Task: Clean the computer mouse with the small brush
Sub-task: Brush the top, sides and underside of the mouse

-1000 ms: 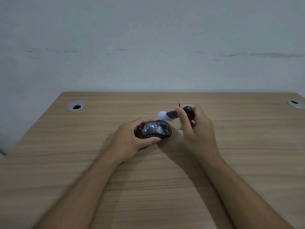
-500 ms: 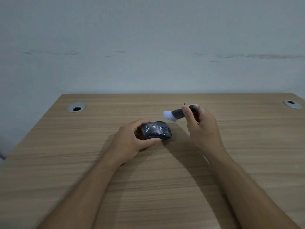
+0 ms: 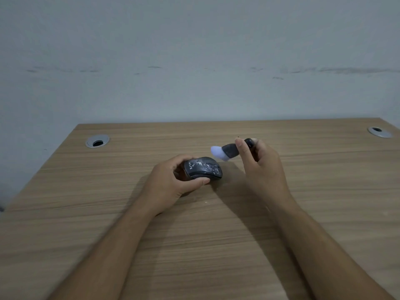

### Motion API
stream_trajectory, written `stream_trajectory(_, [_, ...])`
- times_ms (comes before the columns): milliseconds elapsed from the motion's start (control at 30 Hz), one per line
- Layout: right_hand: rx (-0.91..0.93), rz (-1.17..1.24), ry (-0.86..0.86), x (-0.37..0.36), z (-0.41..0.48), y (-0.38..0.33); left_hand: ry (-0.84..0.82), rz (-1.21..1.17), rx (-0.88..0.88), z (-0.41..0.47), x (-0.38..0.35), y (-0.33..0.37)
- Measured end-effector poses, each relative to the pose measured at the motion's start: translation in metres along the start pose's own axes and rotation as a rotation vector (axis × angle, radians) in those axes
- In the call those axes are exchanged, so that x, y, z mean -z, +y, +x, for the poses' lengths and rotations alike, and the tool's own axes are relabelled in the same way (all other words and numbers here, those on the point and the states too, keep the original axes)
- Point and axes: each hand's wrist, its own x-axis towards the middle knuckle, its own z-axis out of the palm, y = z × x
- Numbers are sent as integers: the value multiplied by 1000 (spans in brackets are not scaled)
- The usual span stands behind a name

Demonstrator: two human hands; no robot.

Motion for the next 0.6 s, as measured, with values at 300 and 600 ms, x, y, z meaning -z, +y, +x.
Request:
stream_trajectory(300, [37, -212, -40, 0, -6, 9, -9, -27, 24, -3, 3, 3])
stream_trajectory(600, [62, 21, -73, -4, -12, -15, 2, -56, 35, -1, 4, 4])
